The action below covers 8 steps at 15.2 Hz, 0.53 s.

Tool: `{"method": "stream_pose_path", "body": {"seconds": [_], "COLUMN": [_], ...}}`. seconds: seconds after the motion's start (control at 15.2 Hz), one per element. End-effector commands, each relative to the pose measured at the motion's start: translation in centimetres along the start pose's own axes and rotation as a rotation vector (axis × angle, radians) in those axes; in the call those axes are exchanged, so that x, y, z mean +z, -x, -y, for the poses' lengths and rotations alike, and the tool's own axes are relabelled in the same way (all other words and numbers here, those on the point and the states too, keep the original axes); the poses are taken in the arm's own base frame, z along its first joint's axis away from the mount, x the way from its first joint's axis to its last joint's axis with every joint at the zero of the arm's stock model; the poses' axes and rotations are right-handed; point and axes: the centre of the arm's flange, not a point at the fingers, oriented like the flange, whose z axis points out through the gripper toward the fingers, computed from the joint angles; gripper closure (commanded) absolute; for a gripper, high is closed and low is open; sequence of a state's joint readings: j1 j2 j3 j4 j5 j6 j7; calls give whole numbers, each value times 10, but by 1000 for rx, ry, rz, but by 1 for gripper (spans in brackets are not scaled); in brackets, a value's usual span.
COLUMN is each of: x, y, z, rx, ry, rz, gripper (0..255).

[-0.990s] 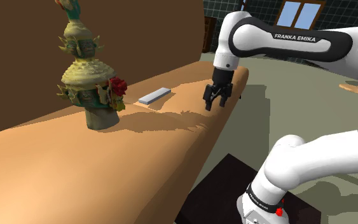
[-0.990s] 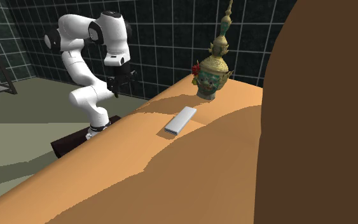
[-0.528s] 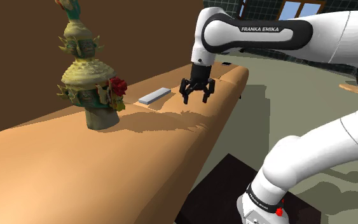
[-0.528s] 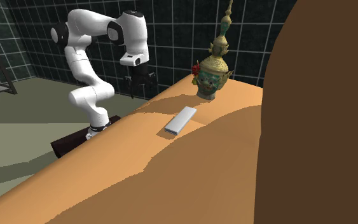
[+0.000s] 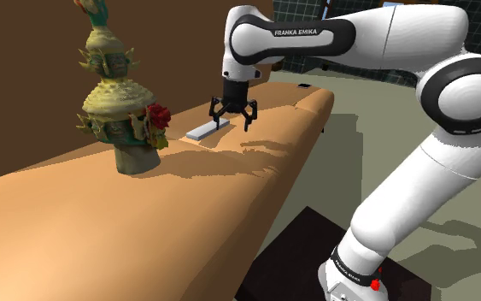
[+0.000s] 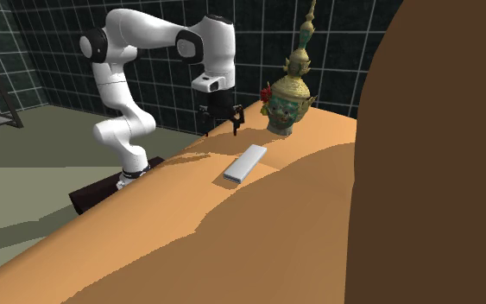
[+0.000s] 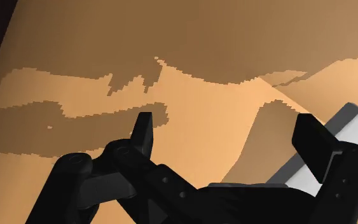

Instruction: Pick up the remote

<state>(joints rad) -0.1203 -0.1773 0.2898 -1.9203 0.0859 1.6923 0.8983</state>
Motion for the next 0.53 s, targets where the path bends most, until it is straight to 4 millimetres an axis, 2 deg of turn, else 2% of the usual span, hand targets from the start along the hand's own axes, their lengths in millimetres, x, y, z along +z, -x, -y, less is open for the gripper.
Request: {"method": "stream_pose_path", "body": {"seconds": [0.0, 0.46], "x": [1, -1], "y": [-17, -90], "z": [20, 77], "rx": [87, 370], "ry": [4, 18], "rz": [-4, -19], "gripper": [0, 0]}}
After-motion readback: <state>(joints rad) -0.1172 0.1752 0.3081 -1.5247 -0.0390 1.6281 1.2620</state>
